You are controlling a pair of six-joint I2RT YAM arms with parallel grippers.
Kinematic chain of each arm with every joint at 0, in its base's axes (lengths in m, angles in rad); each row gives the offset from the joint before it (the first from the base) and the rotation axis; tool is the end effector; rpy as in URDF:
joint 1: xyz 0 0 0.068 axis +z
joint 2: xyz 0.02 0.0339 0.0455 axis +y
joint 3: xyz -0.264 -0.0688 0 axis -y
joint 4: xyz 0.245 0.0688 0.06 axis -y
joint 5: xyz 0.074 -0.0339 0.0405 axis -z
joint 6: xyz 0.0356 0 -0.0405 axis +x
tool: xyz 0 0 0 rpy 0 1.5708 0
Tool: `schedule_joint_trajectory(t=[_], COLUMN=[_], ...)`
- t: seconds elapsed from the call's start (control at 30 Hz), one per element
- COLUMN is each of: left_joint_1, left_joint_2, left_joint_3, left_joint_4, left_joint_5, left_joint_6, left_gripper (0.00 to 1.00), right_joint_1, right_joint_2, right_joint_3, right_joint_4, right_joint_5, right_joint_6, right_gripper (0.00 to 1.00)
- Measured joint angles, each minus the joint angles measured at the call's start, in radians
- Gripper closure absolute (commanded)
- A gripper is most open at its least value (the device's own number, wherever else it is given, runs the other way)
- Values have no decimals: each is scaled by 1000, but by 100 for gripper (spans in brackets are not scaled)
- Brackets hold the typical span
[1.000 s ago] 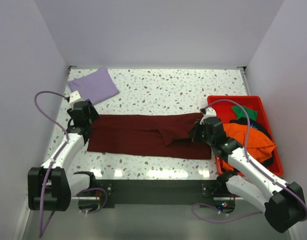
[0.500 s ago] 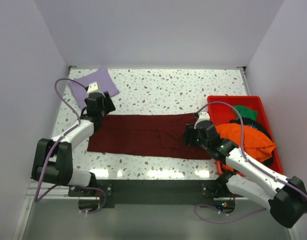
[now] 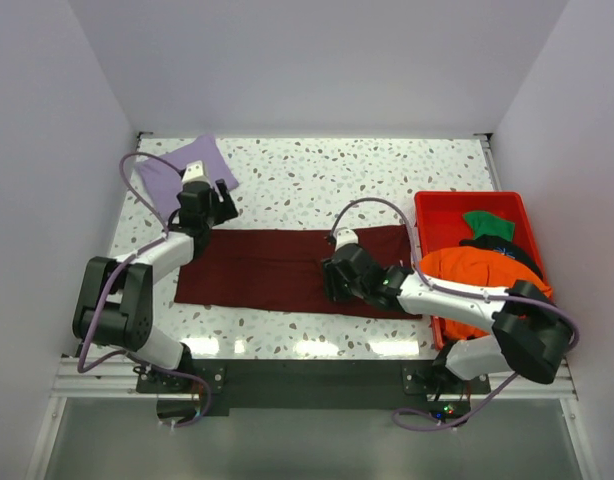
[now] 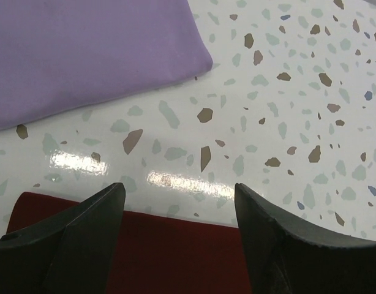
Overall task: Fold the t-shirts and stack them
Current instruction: Fold the tshirt
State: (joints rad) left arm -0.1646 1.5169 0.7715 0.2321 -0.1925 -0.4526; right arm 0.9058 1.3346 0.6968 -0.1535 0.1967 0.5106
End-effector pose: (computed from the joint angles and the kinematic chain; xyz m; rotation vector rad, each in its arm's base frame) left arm 0.3182 -0.0459 0.2015 -0.4136 2.0369 -0.1773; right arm 0.1704 0.2061 0.1950 -0.3740 2.3613 0.4592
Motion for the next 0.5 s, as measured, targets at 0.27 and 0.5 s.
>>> schedule_joint_trajectory(t=[0.27,0.5], left_joint_1=[0,0], left_joint_2=[25,26], left_joint_3=[0,0], left_joint_4=[13,14], left_joint_5=[20,30], left_joint_6=[0,0], left_gripper=[22,22], right_joint_1=[57,58], right_joint_2=[102,164], right_joint_3=[23,33], right_joint_4=[19,41], right_joint_5=[29,68], right_joint_6=[31,39], right_gripper=[60,62])
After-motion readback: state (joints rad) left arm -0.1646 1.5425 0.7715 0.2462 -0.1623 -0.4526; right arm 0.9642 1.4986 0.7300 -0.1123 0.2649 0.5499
